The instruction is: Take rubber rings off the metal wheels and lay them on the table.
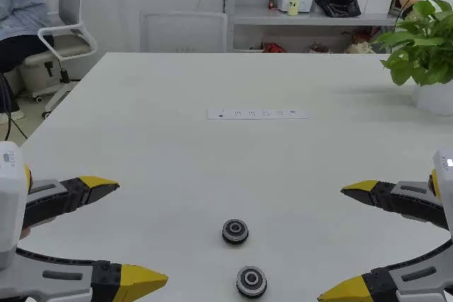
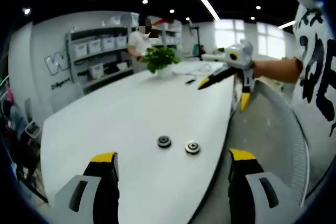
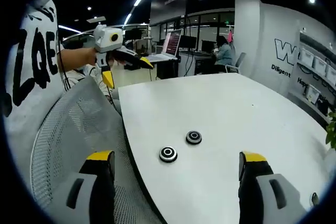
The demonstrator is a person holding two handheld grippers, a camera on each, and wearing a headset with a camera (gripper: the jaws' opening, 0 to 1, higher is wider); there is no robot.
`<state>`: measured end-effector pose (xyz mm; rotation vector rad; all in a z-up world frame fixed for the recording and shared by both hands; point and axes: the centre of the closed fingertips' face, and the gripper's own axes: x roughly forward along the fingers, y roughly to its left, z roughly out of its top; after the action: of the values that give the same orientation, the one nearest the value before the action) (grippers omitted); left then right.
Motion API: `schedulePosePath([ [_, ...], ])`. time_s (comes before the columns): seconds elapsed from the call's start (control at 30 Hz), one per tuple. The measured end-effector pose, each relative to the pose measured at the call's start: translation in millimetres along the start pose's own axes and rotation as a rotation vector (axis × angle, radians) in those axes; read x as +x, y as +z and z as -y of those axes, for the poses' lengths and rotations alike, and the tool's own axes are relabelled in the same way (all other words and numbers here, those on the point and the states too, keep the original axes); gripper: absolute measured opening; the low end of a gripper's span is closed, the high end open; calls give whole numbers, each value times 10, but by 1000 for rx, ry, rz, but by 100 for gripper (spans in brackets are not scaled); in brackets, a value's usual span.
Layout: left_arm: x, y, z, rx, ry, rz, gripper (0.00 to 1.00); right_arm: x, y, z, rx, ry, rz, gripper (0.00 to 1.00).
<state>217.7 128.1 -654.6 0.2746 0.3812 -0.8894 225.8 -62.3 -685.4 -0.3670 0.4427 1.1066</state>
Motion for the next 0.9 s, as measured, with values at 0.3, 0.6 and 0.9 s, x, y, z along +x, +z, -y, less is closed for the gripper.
schedulePosePath([
  [0.3, -12, -31, 17, -2, -1, -4, 87, 8, -6, -8, 0, -4, 0, 97],
  [0.6, -28, -14, -8, -4, 7, 1, 87, -12, -1, 19, 5, -14, 5, 97],
  [0.9, -31, 4, -3, 4, 4, -4, 87, -14, 14, 8, -1, -3, -1, 97],
])
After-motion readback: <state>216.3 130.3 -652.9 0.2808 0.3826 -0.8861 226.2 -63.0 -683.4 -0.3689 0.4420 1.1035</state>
